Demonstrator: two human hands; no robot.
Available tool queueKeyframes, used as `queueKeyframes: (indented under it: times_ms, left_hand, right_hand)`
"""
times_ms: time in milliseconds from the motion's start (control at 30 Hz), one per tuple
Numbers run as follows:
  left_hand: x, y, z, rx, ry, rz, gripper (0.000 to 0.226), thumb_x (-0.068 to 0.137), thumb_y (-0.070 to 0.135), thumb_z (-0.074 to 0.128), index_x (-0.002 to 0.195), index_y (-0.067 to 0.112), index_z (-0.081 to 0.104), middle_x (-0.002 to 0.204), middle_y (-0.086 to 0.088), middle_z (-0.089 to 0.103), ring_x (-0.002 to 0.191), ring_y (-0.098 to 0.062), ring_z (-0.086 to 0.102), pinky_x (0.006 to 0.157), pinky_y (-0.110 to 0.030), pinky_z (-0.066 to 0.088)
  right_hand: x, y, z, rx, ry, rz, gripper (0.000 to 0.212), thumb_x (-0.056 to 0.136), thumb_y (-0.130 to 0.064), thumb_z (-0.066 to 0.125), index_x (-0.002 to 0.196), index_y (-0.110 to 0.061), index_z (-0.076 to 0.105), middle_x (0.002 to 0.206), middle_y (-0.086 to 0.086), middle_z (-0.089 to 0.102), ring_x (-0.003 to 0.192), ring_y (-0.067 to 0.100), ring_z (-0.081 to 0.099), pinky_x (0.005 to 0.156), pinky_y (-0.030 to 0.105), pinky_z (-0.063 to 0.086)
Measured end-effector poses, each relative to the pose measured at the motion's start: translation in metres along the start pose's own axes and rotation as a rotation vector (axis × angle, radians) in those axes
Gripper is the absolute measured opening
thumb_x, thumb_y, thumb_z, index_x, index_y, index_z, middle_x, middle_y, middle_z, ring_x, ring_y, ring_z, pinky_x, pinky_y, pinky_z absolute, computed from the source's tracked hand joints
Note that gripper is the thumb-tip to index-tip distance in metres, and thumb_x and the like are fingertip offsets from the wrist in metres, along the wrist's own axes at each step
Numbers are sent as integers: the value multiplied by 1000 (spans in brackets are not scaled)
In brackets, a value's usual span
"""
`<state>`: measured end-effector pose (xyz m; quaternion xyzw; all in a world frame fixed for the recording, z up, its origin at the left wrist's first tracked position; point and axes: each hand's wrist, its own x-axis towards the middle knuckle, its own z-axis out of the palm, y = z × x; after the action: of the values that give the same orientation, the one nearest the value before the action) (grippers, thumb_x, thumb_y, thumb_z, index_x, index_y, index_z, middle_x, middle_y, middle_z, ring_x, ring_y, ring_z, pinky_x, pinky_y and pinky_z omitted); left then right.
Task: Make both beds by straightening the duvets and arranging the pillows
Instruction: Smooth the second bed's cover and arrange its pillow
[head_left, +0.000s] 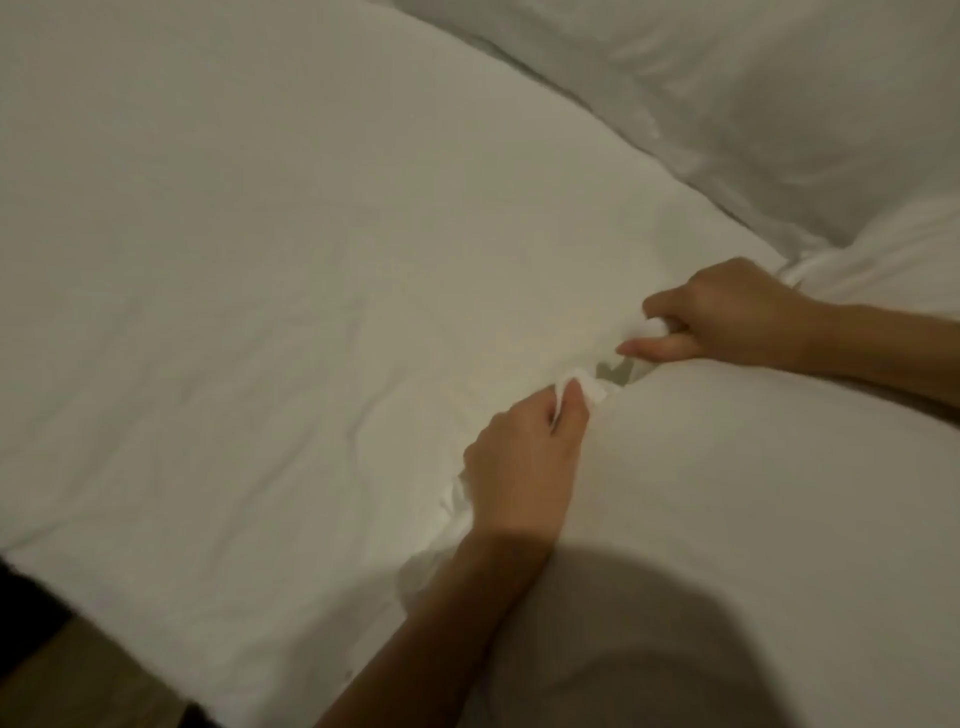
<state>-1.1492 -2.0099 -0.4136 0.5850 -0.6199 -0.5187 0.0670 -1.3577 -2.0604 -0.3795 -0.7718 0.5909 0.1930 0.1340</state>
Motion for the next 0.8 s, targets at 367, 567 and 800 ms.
queueKeyframes:
  times_ms: [367, 567, 800]
  left_hand:
    - [139, -2, -233, 14, 162, 36, 47, 98, 50, 31, 107, 21, 66, 98, -3, 69, 93, -27, 60, 81, -34, 43]
    - [196, -8, -355, 11, 332, 63, 42, 98, 48, 36, 89, 21, 67, 85, 0, 68, 86, -26, 60, 70, -33, 39]
    - [242, -56, -415, -26, 361, -22, 43, 98, 47, 36, 77, 21, 64, 81, -2, 68, 84, -28, 61, 71, -35, 43]
  right_hand:
    - [229, -51, -158, 60, 110, -32, 52, 83, -55, 55, 54, -18, 34, 46, -6, 39, 49, 13, 40, 55, 33, 26]
    - [342, -90, -241, 83, 172, -127, 55, 85, -56, 53, 57, -13, 33, 53, -1, 41, 53, 10, 38, 60, 33, 25]
    - [440, -133, -255, 26, 84, -208, 52, 89, -61, 47, 62, -16, 42, 63, -5, 44, 72, 20, 44, 64, 32, 27]
